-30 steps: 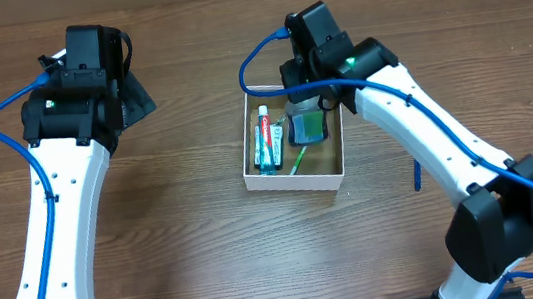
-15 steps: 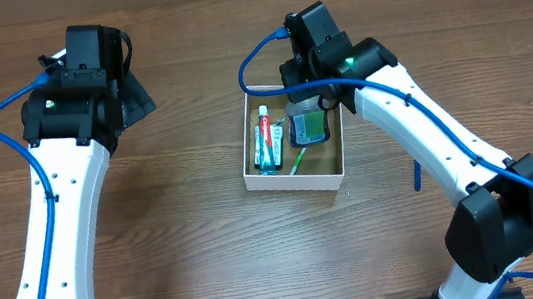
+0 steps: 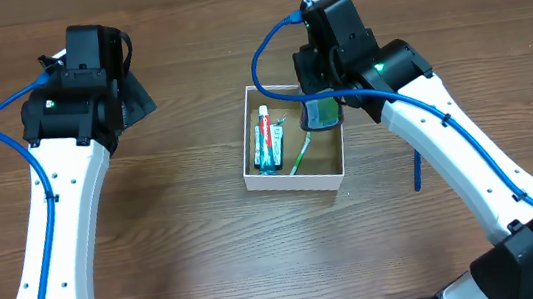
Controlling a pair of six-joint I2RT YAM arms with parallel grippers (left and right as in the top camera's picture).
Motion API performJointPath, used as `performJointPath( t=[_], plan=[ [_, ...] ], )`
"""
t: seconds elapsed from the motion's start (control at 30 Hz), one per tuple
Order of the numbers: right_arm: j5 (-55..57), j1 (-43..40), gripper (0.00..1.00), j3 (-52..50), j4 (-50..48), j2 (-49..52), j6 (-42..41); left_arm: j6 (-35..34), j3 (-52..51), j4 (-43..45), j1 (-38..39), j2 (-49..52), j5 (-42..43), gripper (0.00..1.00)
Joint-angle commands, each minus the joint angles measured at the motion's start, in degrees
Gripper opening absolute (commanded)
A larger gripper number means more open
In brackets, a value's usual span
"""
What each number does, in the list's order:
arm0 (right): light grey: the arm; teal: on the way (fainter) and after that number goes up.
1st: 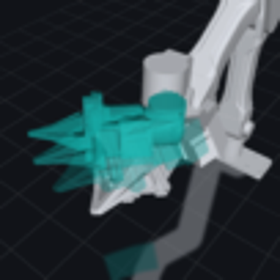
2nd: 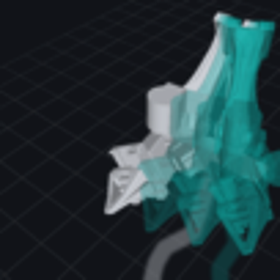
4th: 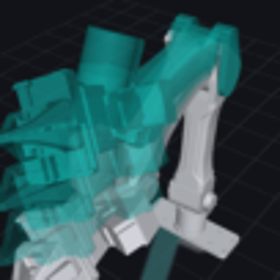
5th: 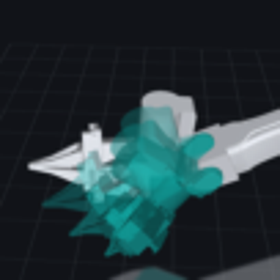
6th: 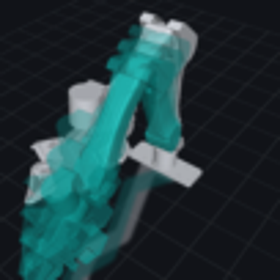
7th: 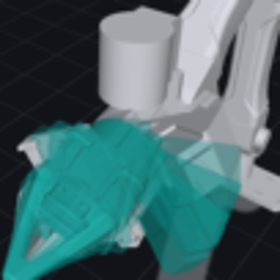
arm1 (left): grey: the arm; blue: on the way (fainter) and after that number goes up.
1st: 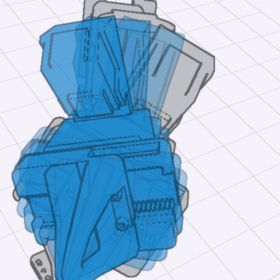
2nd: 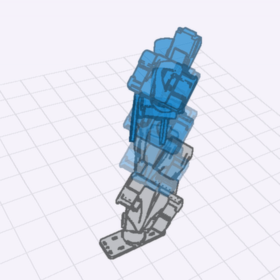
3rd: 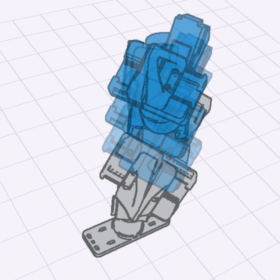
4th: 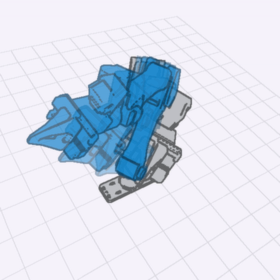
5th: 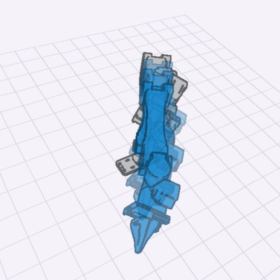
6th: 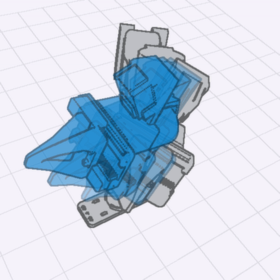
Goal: Pack container
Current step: 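Lower the soap bottle into the box's right side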
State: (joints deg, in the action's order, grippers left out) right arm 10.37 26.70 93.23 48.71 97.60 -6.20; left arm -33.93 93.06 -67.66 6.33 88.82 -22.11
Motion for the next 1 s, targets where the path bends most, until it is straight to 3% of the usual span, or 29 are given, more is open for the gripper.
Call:
performJointPath(
  t=[0.0,0.97],
  plan=[
    [1.18,-0.07,0.19,1.27,-0.48,-1.03,0.42,1.14,0.44,0.17,0.07,-0.33,-0.11,1.0],
    [-3.32,-0.07,0.18,1.22,-6.47,5.95,0.66,1.14,0.44,0.17,0.07,-0.33,-0.11,1.0]
  ],
)
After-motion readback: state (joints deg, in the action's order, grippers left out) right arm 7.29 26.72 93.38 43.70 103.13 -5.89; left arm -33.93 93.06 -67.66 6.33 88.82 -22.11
